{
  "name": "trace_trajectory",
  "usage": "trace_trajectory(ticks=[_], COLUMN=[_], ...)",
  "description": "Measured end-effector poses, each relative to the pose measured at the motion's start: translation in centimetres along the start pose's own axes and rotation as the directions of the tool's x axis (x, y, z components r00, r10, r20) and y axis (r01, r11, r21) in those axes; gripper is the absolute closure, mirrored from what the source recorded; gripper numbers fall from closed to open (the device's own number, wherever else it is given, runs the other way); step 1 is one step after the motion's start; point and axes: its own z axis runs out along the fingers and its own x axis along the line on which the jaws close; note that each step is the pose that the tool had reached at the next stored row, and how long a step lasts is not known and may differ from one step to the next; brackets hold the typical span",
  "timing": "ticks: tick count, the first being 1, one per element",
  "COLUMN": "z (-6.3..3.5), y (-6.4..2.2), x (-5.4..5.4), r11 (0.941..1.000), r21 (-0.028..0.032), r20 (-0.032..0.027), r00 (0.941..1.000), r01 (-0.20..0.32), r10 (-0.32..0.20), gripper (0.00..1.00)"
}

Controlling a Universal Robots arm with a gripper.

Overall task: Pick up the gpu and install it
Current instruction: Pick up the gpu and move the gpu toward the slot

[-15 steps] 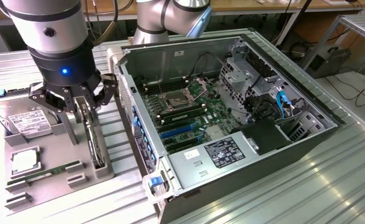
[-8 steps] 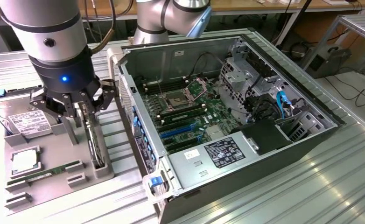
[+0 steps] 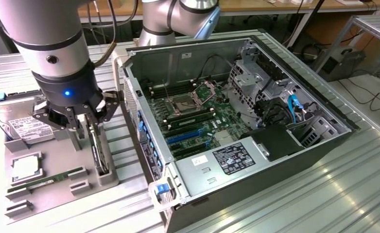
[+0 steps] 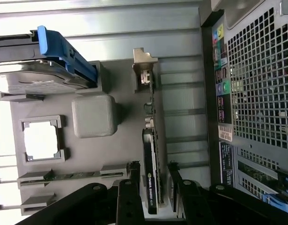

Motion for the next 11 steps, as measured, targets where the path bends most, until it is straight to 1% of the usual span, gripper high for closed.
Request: trace_trajectory(ticks=[9, 10, 11], z=[1.88, 3.05, 3.49], y=[-0.08, -0.1, -0.05], x=[0.1, 0.1, 0.1], r11=[1.0, 1.0, 0.9999], r21=[0.0, -0.0029, -0.0108], r20=[-0.0001, -0.0002, -0.0008], r00=[1.0, 1.0, 1.0], r01=[0.0, 0.0, 0.0], r10=[0.0, 0.0, 0.0], gripper=[0.64, 0.64, 0.64])
